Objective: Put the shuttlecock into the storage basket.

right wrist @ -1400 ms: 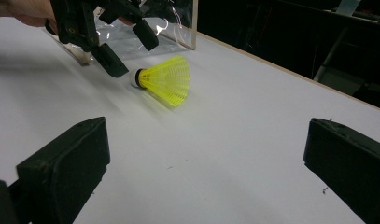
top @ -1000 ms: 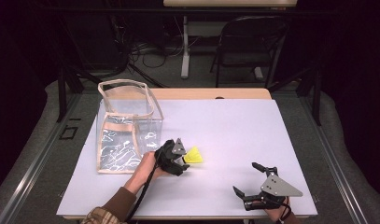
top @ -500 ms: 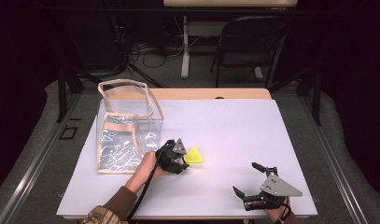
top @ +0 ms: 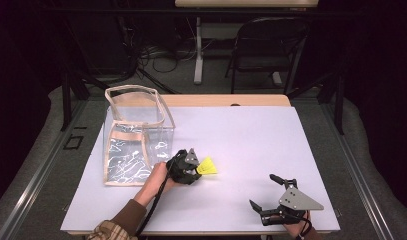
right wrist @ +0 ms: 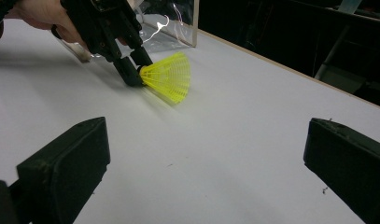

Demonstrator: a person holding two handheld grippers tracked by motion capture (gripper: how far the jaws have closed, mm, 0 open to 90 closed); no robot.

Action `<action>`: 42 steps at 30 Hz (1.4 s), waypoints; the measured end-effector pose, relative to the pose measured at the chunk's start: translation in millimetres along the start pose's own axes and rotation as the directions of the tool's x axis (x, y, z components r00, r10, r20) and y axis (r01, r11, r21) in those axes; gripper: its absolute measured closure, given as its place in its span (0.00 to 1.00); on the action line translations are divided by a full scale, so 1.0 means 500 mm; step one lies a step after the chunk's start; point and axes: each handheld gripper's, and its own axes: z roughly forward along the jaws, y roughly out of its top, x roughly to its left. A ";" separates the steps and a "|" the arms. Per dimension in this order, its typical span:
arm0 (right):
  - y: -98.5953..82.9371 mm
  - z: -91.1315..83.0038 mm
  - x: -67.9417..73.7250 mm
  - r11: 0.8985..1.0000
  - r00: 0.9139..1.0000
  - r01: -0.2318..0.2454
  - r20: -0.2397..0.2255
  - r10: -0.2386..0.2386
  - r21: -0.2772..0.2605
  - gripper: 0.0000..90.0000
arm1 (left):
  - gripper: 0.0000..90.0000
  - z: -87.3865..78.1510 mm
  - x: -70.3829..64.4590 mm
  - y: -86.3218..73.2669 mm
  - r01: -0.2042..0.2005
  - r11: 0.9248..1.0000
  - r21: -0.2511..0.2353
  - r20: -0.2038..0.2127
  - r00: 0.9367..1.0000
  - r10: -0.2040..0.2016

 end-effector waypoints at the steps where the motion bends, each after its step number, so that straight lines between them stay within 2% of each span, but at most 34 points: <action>1: 0.000 0.000 0.000 1.000 1.000 0.000 0.000 0.000 0.001 0.00 | 0.70 0.001 0.000 -0.001 0.002 1.000 -0.002 -0.002 1.000 -0.002; 11: 0.000 -0.001 0.000 1.000 1.000 0.000 0.000 0.000 0.001 0.00 | 0.72 0.001 0.001 -0.003 -0.001 1.000 -0.009 0.003 1.000 0.001; 19: 0.000 0.000 0.000 1.000 1.000 0.000 0.000 0.000 0.001 0.00 | 0.72 -0.001 0.000 -0.002 -0.011 1.000 -0.008 0.032 0.999 0.011; 20: 0.000 0.000 0.000 1.000 1.000 0.000 0.000 0.000 0.001 0.00 | 0.72 -0.001 -0.002 -0.002 -0.008 1.000 -0.016 0.016 1.000 0.008; 42: 0.000 0.000 -0.001 1.000 1.000 -0.001 0.000 0.001 0.002 0.00 | 0.72 -0.037 -0.007 0.040 -0.044 0.998 -0.047 0.010 0.999 0.045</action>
